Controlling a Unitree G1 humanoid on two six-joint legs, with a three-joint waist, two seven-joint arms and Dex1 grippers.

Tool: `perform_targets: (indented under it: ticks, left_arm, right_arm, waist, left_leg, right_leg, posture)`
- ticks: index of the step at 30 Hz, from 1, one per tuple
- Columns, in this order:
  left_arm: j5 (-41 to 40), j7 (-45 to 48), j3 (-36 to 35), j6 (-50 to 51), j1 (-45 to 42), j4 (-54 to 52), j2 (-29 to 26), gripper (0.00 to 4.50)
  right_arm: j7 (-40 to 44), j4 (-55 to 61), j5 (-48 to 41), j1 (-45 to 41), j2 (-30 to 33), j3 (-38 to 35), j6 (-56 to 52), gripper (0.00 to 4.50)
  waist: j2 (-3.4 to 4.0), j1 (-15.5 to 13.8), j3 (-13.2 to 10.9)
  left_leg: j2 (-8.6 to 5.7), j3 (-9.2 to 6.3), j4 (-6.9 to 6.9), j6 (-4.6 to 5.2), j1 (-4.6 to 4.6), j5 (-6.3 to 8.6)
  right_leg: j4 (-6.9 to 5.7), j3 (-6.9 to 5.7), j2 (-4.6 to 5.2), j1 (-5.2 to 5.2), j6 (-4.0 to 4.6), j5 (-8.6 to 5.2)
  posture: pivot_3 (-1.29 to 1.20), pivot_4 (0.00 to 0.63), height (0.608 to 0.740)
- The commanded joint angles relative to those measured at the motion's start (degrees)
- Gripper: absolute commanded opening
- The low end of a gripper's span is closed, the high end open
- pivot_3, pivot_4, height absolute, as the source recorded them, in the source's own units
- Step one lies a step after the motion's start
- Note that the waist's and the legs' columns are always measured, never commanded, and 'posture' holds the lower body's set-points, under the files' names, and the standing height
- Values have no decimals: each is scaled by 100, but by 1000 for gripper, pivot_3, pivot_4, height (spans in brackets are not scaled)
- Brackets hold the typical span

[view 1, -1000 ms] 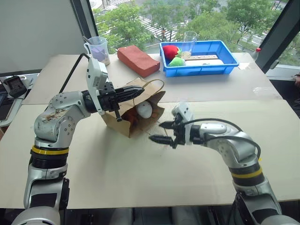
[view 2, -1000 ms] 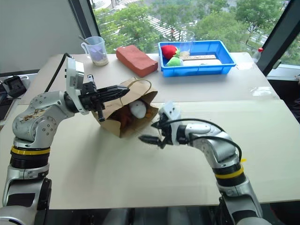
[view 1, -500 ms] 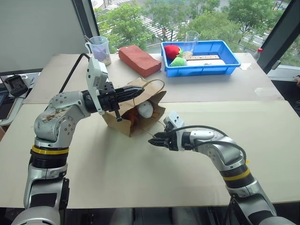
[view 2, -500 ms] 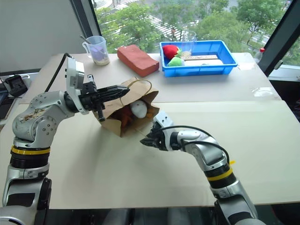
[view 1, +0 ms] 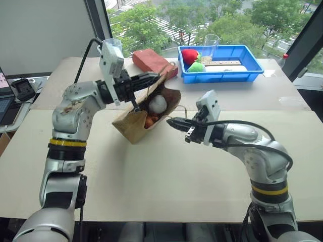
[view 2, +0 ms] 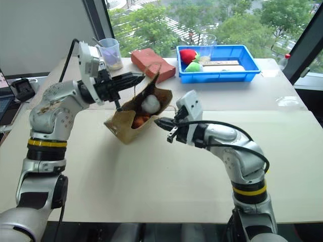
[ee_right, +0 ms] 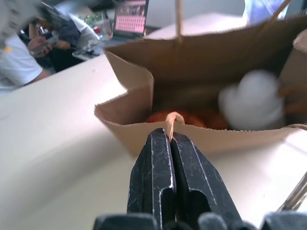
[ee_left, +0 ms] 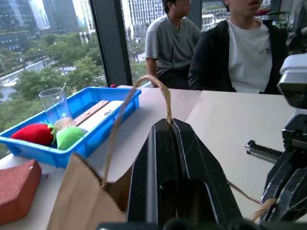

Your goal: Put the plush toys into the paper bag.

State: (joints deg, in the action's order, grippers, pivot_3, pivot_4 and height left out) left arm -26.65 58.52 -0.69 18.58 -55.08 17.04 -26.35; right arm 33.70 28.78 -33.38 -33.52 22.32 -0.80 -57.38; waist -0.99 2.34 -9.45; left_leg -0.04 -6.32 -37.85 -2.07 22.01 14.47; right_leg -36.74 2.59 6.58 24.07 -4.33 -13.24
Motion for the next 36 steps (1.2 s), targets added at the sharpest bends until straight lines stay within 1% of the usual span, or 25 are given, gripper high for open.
perform_targets:
  ticks: [1,7,11,13,16,23,25,28,30,31,32,34,35,36]
  left_arm:
    - [182,317,15,-557,-593,842,199,0]
    - [323,1064,31,-1044,-1378,2151,545,0]
    - [451,1473,81,-1082,-1526,2488,566,0]
    - [515,1644,135,-992,-1387,2365,495,0]
    - [635,1712,207,-931,-1109,2058,365,0]
    - [496,1327,-1,-147,-291,685,-76,0]
    - [370,1146,-164,96,-81,250,-213,0]
    - [136,793,-440,494,201,-363,-350,870]
    - [14,605,-595,741,453,-809,-503,1778]
    - [-32,533,-646,824,545,-965,-562,2387]
    - [-89,456,-757,933,718,-1203,-696,2780]
    - [-218,361,-968,1173,1118,-1668,-1016,3824]
    - [-278,353,-1038,1263,1305,-1840,-1157,4241]
    - [-335,350,-1089,1337,1482,-1964,-1259,4500]
  right_arm:
    - [-221,552,-431,-340,35,-339,-211,82]
    - [-757,861,-730,-607,-128,-324,-454,82]
    - [-1182,579,-418,-548,-338,65,-378,82]
    - [-1229,286,-144,-506,-383,334,-125,82]
    - [-1217,-58,131,-513,-426,552,173,82]
    - [-766,-519,463,-616,-114,781,622,82]
    - [-630,-660,495,-677,-88,793,733,674]
    - [-380,-784,510,-739,-39,791,862,1615]
    - [-238,-830,529,-791,40,778,921,2309]
    - [-190,-844,542,-810,69,774,942,2721]
    - [-120,-847,541,-842,128,753,952,3039]
    - [-12,-864,536,-912,231,704,956,3740]
    - [29,-878,534,-941,270,690,960,4029]
    - [66,-900,536,-969,298,687,972,4385]
  waist:
    - [0,16,0]
    - [0,38,0]
    - [0,60,0]
    - [0,82,0]
    - [1,128,0]
    - [1,165,0]
    - [1,168,0]
    - [1,168,0]
    - [1,167,0]
    - [1,165,0]
    - [1,166,0]
    - [1,167,0]
    - [1,168,0]
    - [2,171,-1]
  left_leg:
    - [0,0,0,0,1,0]
    - [0,0,1,12,3,7]
    - [0,0,1,13,3,7]
    - [0,0,1,13,2,7]
    - [0,0,1,13,1,7]
    - [1,-2,1,13,8,7]
    - [1,-2,1,13,6,7]
    - [2,-2,1,13,5,7]
    - [2,-2,1,13,4,7]
    - [2,-2,1,13,3,7]
    - [2,-3,1,13,4,7]
    - [2,-2,3,13,3,7]
    - [3,-2,3,13,2,7]
    - [3,-2,5,13,2,7]
  right_leg:
    - [1,-1,0,0,0,0]
    - [1,-3,0,4,0,0]
    - [0,-2,0,5,0,0]
    - [-4,-2,0,6,0,0]
    - [-3,-1,0,4,0,0]
    - [-5,-2,0,13,-1,0]
    - [-5,-2,0,11,-1,0]
    - [-7,-1,0,12,-1,0]
    - [-7,-1,-1,11,-1,0]
    - [-7,-1,0,11,-1,0]
    - [-7,-1,0,11,-1,0]
    - [-6,-1,0,11,-1,0]
    - [-6,-1,0,12,-1,0]
    - [-5,-1,0,12,-1,0]
  posture:
    - [0,150,740]
    - [0,150,740]
    - [0,150,740]
    - [0,150,740]
    - [0,150,740]
    - [0,150,740]
    - [0,150,740]
    - [0,150,740]
    - [0,150,740]
    - [0,150,740]
    - [0,150,740]
    - [0,150,740]
    - [0,150,740]
    - [0,150,740]
